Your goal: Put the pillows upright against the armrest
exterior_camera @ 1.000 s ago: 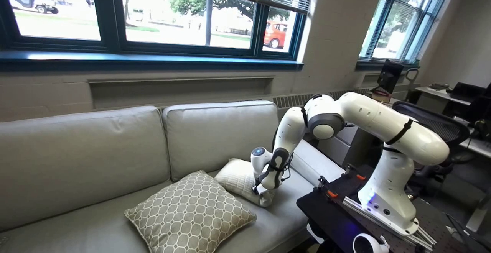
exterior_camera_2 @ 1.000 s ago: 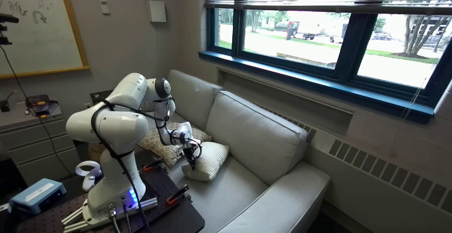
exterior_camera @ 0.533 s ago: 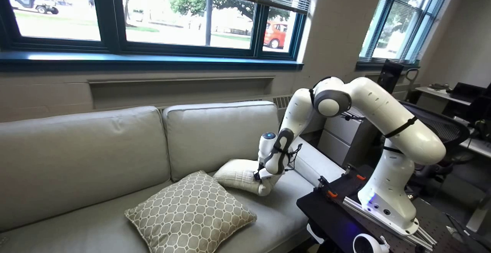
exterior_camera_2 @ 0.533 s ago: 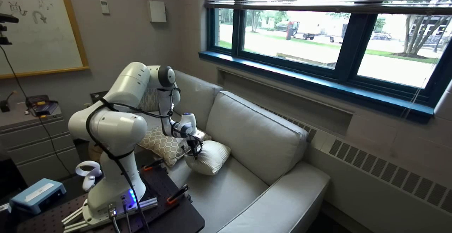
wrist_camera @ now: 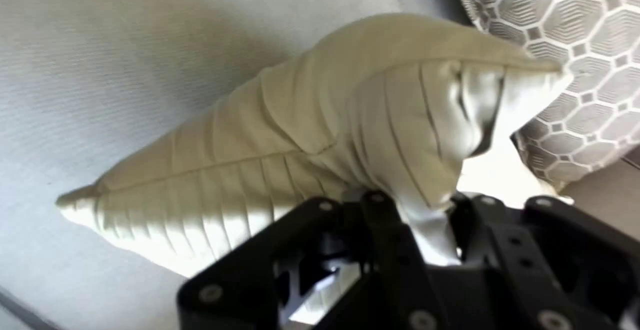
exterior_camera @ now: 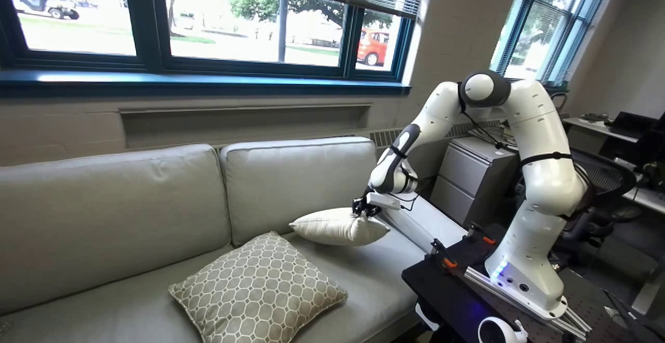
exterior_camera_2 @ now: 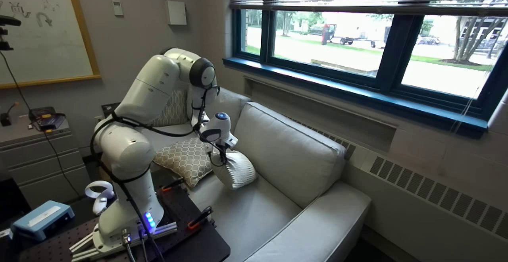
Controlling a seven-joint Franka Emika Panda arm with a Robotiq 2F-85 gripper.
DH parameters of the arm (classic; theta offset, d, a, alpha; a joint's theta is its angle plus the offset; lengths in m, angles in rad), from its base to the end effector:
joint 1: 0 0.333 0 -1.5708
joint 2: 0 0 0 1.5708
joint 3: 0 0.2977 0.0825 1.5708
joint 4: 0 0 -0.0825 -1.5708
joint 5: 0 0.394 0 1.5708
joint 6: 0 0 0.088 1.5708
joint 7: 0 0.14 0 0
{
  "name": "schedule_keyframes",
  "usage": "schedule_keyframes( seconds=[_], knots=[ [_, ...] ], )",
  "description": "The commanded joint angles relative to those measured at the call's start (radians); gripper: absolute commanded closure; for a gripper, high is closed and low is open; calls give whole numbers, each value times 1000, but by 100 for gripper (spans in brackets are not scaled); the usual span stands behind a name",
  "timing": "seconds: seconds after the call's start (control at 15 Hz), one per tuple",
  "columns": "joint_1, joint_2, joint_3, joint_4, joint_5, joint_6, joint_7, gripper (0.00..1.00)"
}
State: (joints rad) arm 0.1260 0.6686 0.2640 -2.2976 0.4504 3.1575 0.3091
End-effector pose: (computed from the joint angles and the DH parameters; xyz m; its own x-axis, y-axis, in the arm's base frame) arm 0.4770 0.1772 0.0259 0.9009 -0.4321 0.0402 -0.4093 -0.8769 -0.2520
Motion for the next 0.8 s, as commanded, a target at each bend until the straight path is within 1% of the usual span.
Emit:
schedule_keyframes(
  seconds=[0.0,0.2,0.33,0.47,0.53,0.73],
  knots=[
    [-277,-80,252,-20,266,-48,-274,87],
    [-512,-64,395,29,491,-128,-513,87],
    [-662,-45,438,51,610,-209,-666,87],
    [-811,-25,445,52,704,-304,-806,88],
    [-886,-5,441,52,715,-349,-845,88],
    [-1055,62,371,63,734,-491,-941,88]
  ],
)
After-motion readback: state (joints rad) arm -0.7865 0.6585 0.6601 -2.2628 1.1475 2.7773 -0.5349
